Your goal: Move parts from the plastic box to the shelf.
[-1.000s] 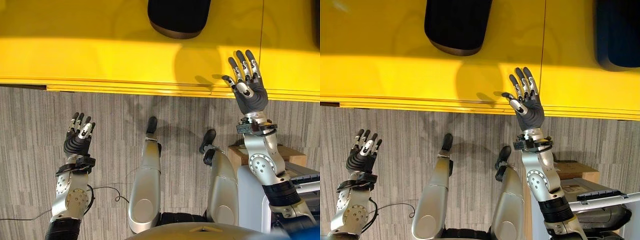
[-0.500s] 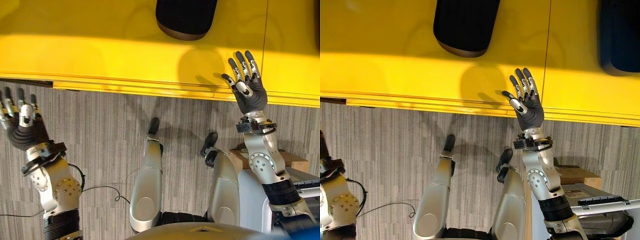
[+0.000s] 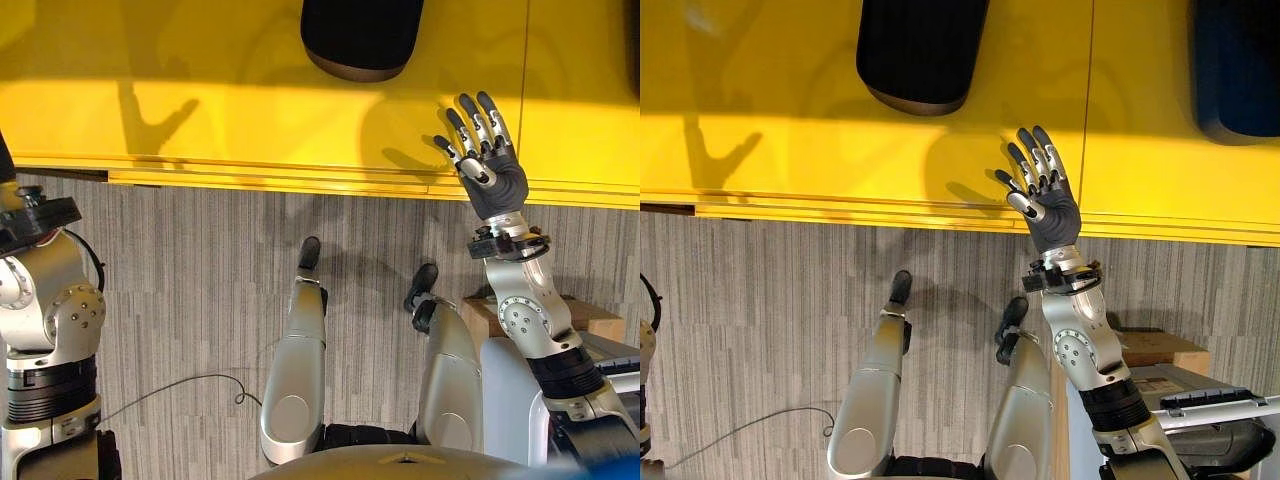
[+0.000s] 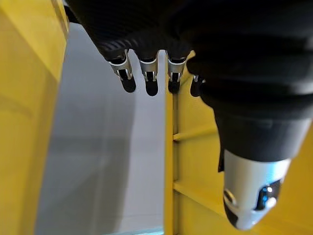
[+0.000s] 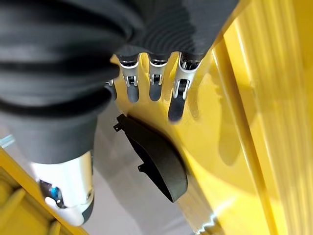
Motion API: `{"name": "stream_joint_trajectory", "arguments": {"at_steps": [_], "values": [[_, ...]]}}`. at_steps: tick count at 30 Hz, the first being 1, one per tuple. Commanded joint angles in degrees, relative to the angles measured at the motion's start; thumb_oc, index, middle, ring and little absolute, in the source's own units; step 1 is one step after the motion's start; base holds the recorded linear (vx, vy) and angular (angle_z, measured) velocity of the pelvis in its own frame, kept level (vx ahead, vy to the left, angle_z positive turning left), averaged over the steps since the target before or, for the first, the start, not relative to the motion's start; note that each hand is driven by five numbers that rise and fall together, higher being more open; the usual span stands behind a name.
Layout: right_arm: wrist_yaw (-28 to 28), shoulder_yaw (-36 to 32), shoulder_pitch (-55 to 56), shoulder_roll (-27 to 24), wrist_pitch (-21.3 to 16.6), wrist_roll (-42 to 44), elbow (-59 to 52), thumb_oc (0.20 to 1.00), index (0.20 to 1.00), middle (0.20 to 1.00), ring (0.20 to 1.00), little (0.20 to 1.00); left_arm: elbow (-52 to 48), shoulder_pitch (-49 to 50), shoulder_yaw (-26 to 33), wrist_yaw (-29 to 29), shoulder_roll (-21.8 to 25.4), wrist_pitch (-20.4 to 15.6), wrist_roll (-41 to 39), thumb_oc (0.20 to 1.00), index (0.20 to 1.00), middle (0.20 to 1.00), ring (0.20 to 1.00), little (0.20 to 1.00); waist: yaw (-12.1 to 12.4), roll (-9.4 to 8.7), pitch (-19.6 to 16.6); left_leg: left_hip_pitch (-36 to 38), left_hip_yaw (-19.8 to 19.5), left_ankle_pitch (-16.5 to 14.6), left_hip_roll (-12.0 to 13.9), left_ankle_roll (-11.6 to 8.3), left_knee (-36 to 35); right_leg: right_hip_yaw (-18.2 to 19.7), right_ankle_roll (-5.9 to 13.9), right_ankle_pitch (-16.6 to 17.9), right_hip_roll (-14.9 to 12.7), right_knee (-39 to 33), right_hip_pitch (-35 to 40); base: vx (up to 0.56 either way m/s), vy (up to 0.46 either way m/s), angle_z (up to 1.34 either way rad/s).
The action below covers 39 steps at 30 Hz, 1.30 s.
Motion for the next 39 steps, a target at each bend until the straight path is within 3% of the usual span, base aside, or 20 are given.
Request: {"name": "stream_joint_trajectory", "arguments": {"at_steps": [1, 4, 9, 14, 17, 18, 30, 39], "values": [[0.0, 1.3, 1.6, 1.0, 1.6, 1.2, 3.6, 1.0, 1.0, 1.0, 1.0, 1.0, -2.5, -0.5, 1.2, -0.7, 0.4, -2.0, 0.7, 1.0, 1.0, 1.0, 1.0, 1.0, -0.9, -0.26, -2.0, -0.2, 5.4, -2.1, -1.5, 3.96, 1.2, 0.0, 1.38, -2.2, 2.1, 0.5, 6.4, 0.0, 0.0, 0.0], [0.0, 2.2, 1.3, 0.9, 1.7, 1.5, 4.1, 1.0, 1.0, 1.0, 1.0, 1.0, -1.9, -3.7, -1.1, 1.6, 3.5, -2.3, 3.5, 1.0, 1.0, 1.0, 1.0, 1.0, -1.5, -0.52, -2.1, -0.2, 5.6, -2.0, -1.5, 3.95, 1.1, 0.1, 1.38, -2.1, 2.2, 0.3, 6.5, 0.0, 0.0, 0.0], [-0.2, 3.9, 0.9, 1.2, 2.3, 1.8, 4.5, 1.0, 1.0, 1.0, 1.0, 1.0, 1.9, -9.5, -8.0, 4.4, 3.6, -0.5, 5.6, 1.0, 1.0, 1.0, 1.0, 1.0, -3.2, -1.37, -2.3, -0.1, 6.0, -2.0, -1.1, 3.99, 1.1, 0.6, 1.41, -1.8, 2.4, 0.1, 6.2, -0.01, 0.007, -0.01], [-0.8, 4.0, 1.0, 1.3, 2.2, 2.0, 4.4, 1.0, 1.0, 1.0, 1.0, 1.0, 3.9, -11.5, -10.0, 7.0, 3.7, 0.3, 8.5, 1.0, 1.0, 1.0, 1.0, 1.0, -3.8, -1.79, -2.3, -0.1, 6.3, -2.0, -1.1, 4.07, 1.1, 0.9, 1.45, -1.7, 2.6, 0.0, 6.1, 0.0, 0.004, -0.01], [-1.8, 4.1, 1.2, 1.5, 2.0, 1.6, 4.4, 1.0, 1.0, 1.0, 1.0, 1.0, 6.5, -12.2, -11.7, 10.7, 3.0, 1.8, 10.7, 1.0, 1.0, 1.0, 1.0, 1.0, -4.4, -1.96, -2.3, -0.2, 6.5, -2.0, -0.9, 4.14, 1.1, 1.0, 1.41, -1.6, 2.6, 0.0, 6.0, 0.0, 0.006, -0.05], [-2.5, 3.8, 1.5, 1.4, 2.0, 1.4, 4.3, 1.0, 1.0, 1.0, 1.0, 1.0, 7.4, -12.1, -11.4, 13.4, 3.9, 3.1, 15.0, 1.0, 1.0, 1.0, 1.0, 1.0, -4.6, -2.02, -2.4, -0.3, 6.5, -2.0, -0.9, 4.15, 1.2, 1.0, 1.45, -1.5, 2.6, 0.0, 5.9, 0.01, 0.006, -0.03], [-3.7, 3.1, 1.9, 1.1, 2.1, 1.2, 3.9, 1.0, 1.0, 1.0, 1.0, 1.0, 13.3, -17.6, -16.3, 15.8, 1.6, 6.2, 17.6, 1.0, 1.0, 1.0, 1.0, 1.0, -6.3, -2.59, -2.7, -0.7, 6.9, -2.2, -0.7, 4.39, 1.7, 1.3, 1.42, -1.5, 2.7, 0.3, 5.4, 0.0, 0.005, -0.01], [-4.6, 4.8, 0.5, -0.2, 2.5, 2.3, 5.4, 1.0, 1.0, 1.0, 1.0, 1.0, 27.5, -28.0, -26.6, 16.1, -0.8, 9.7, 15.8, 1.0, 1.0, 1.0, 1.0, 1.0, -8.0, -3.36, -3.3, -1.5, 7.1, -2.0, -0.3, 4.48, 2.5, 1.5, 1.38, -1.3, 3.1, 0.5, 4.8, 0.0, 0.015, -0.01]]}}
